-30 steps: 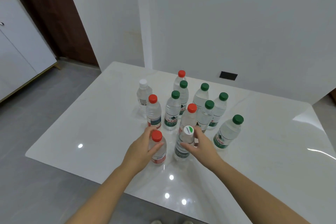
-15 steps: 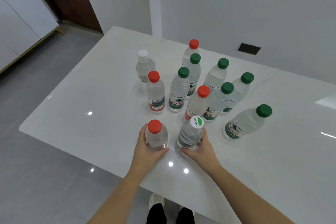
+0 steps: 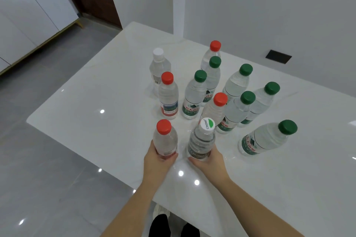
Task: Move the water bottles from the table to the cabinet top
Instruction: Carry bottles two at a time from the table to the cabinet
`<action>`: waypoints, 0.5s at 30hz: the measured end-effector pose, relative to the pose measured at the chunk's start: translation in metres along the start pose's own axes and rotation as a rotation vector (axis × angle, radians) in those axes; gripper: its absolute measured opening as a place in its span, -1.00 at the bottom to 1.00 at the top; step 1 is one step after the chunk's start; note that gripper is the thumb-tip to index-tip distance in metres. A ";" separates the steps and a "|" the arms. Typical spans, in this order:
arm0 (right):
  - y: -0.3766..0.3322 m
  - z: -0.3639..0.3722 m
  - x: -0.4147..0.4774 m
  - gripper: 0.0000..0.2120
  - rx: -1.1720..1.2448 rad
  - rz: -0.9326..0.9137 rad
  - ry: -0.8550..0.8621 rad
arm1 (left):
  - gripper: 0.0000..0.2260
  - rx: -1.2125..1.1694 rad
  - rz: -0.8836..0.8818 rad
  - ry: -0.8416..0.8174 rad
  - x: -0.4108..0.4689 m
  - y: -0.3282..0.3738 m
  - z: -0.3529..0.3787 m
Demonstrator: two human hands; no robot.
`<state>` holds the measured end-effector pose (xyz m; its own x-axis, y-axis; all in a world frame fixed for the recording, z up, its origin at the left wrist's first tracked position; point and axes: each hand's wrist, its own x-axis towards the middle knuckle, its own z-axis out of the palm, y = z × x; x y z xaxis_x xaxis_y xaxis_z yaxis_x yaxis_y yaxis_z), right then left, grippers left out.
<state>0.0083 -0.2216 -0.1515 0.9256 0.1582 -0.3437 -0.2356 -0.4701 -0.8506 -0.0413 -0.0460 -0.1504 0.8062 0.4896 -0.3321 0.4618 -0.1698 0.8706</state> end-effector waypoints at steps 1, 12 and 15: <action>-0.005 -0.003 -0.003 -0.39 -0.001 -0.011 -0.002 | -0.50 -0.019 0.004 0.005 -0.004 0.005 -0.001; -0.149 -0.054 -0.044 -0.47 0.166 -0.327 0.080 | -0.48 -0.229 0.275 0.137 -0.040 0.145 -0.052; -0.197 -0.068 -0.055 -0.47 0.240 -0.433 0.110 | -0.46 -0.286 0.374 0.180 -0.050 0.190 -0.070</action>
<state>0.0244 -0.1967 0.0620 0.9761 0.1957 0.0941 0.1277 -0.1668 -0.9777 -0.0196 -0.0430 0.0565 0.8088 0.5842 0.0680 0.0128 -0.1331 0.9910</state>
